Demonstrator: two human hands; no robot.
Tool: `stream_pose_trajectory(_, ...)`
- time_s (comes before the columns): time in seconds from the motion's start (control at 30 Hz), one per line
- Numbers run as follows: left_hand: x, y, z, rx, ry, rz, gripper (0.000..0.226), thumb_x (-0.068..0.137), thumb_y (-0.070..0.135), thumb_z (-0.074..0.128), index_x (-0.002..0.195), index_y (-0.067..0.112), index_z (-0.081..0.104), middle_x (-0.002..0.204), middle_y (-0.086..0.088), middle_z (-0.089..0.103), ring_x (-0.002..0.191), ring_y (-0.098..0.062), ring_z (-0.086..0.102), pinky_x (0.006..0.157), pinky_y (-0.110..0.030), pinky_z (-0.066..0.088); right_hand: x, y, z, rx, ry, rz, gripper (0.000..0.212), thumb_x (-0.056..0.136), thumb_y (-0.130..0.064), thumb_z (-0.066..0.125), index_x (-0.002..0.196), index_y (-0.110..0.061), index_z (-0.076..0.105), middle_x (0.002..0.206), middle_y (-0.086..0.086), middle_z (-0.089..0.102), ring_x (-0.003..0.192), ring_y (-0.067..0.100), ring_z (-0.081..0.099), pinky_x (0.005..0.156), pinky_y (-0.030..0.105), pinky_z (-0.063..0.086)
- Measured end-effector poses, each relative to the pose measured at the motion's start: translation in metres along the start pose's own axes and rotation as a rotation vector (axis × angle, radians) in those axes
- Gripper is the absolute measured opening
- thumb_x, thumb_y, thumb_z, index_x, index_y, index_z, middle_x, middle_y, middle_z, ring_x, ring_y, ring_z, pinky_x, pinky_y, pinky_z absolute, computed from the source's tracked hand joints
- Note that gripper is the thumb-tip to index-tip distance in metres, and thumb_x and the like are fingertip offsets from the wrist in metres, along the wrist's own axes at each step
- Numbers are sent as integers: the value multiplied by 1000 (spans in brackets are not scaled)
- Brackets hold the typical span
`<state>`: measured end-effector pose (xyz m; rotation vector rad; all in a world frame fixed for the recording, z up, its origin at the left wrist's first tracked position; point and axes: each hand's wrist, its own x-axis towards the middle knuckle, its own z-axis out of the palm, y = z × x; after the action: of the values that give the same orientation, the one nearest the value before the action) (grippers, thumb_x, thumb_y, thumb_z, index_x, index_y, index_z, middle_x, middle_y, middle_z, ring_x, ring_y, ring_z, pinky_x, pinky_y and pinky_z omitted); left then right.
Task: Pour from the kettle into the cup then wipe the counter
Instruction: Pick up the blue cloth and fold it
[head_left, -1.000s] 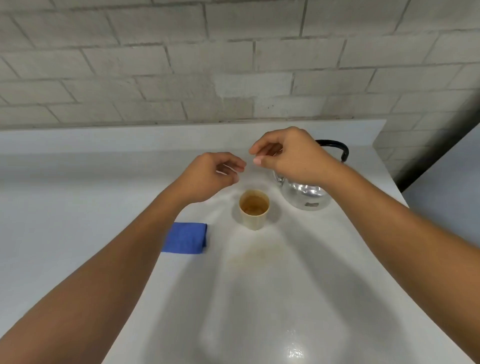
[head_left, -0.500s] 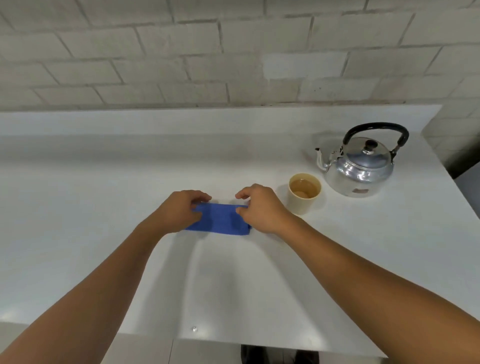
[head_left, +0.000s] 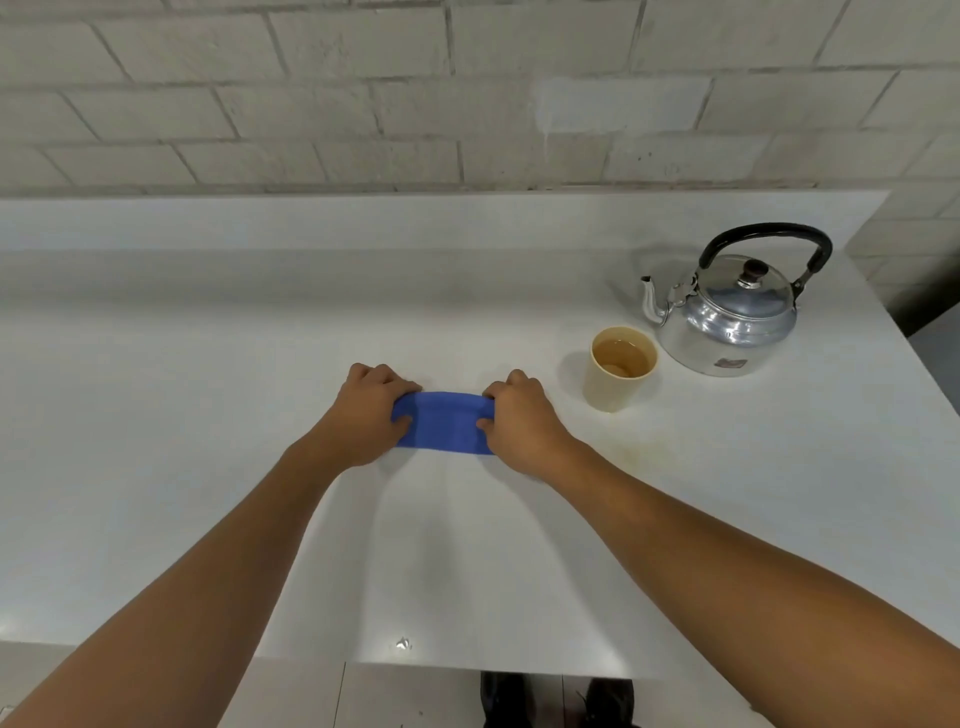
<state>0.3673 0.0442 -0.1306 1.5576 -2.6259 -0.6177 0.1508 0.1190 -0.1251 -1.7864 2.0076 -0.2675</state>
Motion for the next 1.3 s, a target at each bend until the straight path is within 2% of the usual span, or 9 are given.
stream_pose_trajectory(0.3, -9, 8, -11, 42, 50, 44, 22, 94, 18, 65, 114, 12, 73, 118, -5, 64, 121, -30, 47, 102, -39, 41, -15, -7, -7, 214, 81, 19, 13, 91, -16, 61, 100, -11, 68, 109, 9, 55, 101, 24, 53, 86, 37, 52)
stream_pose_trajectory(0.43, -22, 17, -32, -164, -19, 18, 14, 92, 11, 64, 88, 24, 66, 86, 1, 72, 83, -22, 68, 71, -35, 52, -32, -5, -20, 575, 87, 54, 5, 89, -13, 64, 93, -14, 67, 90, 3, 69, 83, 21, 65, 67, 25, 53)
stream_pose_trajectory(0.5, -31, 24, -40, -271, -23, -3, 16, 91, 13, 66, 88, 28, 66, 82, 7, 72, 75, -18, 68, 66, -34, 54, -44, 0, -30, 697, 124, 61, 4, 89, -16, 67, 93, -17, 67, 90, 2, 70, 85, 19, 65, 68, 24, 51)
stream_pose_trajectory(0.63, -50, 59, -34, -480, 7, 17, 19, 91, 15, 72, 93, 33, 70, 91, 19, 71, 77, -3, 66, 66, -11, 50, -75, 22, -50, 919, 248, 87, 7, 88, -19, 72, 94, -15, 68, 89, 4, 72, 84, 14, 68, 72, 22, 53)
stream_pose_trajectory(0.77, -58, 107, -4, -667, -29, -15, 17, 90, 16, 72, 94, 32, 72, 96, 17, 71, 76, -7, 69, 66, -13, 50, -109, 55, -62, 1090, 356, 213, 15, 86, -23, 75, 99, -18, 71, 91, 1, 76, 87, 14, 73, 78, 26, 57)
stream_pose_trajectory(0.87, -55, 141, 19, -717, -53, -30, 13, 90, 20, 73, 95, 32, 73, 96, 15, 72, 75, -14, 69, 67, -17, 50, -129, 83, -68, 1097, 421, 290, 14, 85, -25, 77, 95, -17, 71, 88, 2, 78, 84, 18, 75, 78, 35, 59)
stream_pose_trajectory(0.97, -51, 168, 41, -706, -85, -40, 12, 89, 26, 77, 98, 33, 75, 97, 13, 73, 69, -8, 67, 63, -11, 47, -144, 113, -71, 1025, 478, 375, 14, 83, -28, 79, 94, -22, 72, 86, -3, 78, 81, 13, 74, 74, 33, 59)
stream_pose_trajectory(1.13, -47, 203, 77, -692, -148, -33, 17, 82, 28, 85, 99, 28, 80, 96, 7, 76, 83, -8, 70, 70, -15, 53, -159, 161, -68, 935, 487, 475, 18, 80, -27, 82, 96, -27, 74, 88, -13, 77, 80, 6, 72, 74, 30, 58)
stream_pose_trajectory(1.3, -51, 222, 103, -628, -185, 75, 17, 84, 26, 84, 100, 21, 80, 85, 9, 74, 66, 7, 62, 65, -6, 44, -163, 194, -63, 806, 449, 491, 20, 78, -26, 82, 94, -33, 72, 87, -17, 76, 83, 3, 70, 70, 20, 52)
